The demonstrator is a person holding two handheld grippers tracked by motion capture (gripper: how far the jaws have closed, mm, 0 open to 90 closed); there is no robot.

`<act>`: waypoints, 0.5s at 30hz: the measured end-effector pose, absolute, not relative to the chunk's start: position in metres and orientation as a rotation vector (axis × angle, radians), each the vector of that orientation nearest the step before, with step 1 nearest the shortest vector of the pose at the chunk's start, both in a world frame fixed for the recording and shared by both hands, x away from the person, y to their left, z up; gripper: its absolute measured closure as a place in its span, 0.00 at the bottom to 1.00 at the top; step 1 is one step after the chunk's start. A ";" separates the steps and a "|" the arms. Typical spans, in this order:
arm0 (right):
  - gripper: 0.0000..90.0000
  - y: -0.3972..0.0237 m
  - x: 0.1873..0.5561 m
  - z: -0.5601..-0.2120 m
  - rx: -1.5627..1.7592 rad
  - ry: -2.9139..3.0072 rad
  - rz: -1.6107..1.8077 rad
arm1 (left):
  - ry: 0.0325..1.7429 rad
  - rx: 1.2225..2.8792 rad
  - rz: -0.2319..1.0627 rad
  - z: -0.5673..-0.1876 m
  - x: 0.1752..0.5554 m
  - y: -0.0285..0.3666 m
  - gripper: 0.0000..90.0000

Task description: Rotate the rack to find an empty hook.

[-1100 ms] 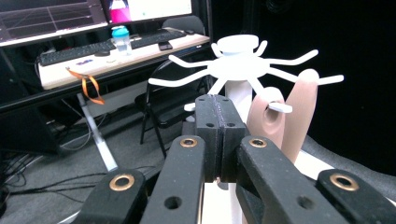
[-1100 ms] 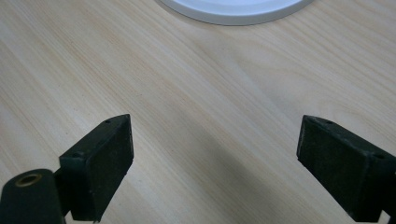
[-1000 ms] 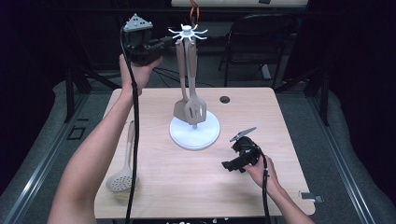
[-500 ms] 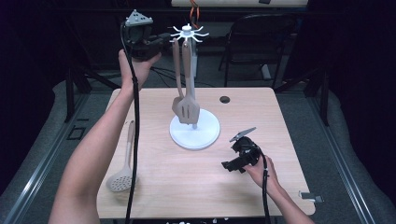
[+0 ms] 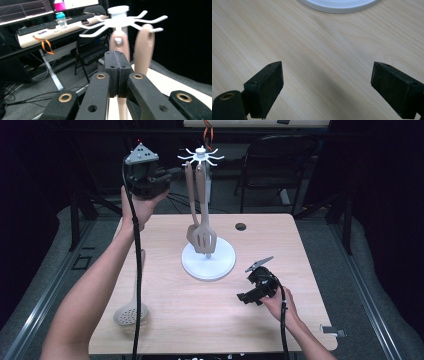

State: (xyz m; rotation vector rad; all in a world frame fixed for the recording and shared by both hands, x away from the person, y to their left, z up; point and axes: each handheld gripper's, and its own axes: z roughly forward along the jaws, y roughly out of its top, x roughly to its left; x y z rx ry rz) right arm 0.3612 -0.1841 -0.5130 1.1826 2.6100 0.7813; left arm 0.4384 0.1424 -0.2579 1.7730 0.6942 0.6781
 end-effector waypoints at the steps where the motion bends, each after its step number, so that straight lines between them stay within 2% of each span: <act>1: 0.12 -0.184 0.361 -0.513 1.181 2.613 0.782 | 0.685 1.773 0.676 -0.258 0.436 0.142 1.00; 8: 0.12 -0.184 0.361 -0.513 1.187 2.608 0.783 | 0.605 1.810 0.675 -0.254 0.418 0.133 1.00; 15: 0.12 -0.185 0.362 -0.513 1.170 2.614 0.770 | 0.587 1.812 0.695 -0.249 0.418 0.125 1.00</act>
